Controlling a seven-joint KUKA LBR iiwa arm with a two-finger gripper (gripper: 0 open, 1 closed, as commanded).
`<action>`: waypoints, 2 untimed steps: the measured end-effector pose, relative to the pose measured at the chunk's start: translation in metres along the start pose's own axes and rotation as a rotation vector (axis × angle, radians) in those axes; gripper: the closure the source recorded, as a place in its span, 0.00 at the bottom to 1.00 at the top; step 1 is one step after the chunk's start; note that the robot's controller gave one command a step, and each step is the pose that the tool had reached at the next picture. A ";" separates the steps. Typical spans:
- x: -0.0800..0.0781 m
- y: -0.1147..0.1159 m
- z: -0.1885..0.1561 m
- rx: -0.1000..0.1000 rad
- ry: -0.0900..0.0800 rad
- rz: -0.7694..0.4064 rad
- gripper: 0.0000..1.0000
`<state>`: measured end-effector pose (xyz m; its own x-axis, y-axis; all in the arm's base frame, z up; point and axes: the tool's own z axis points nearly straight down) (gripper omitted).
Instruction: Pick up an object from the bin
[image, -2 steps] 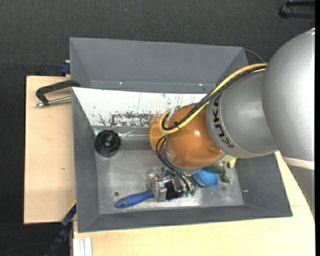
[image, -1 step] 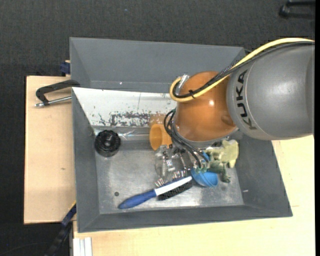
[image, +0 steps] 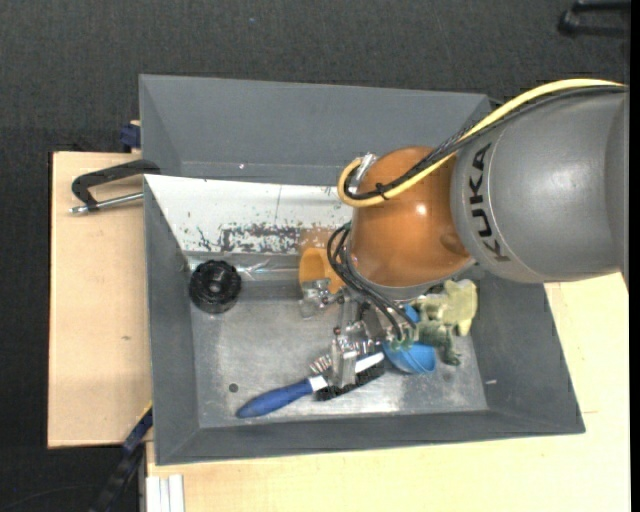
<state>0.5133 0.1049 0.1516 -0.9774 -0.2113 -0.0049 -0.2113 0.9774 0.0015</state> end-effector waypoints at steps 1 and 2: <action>0.025 -0.009 0.082 0.000 0.007 -0.239 0.00; 0.024 -0.009 0.081 -0.001 0.005 -0.238 1.00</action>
Offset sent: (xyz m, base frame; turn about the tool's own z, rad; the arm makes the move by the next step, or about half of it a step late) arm -0.0212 -0.0145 -0.0816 -0.2389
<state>0.4923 0.0914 0.0702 -0.8999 -0.4360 0.0000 -0.4360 0.8999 0.0015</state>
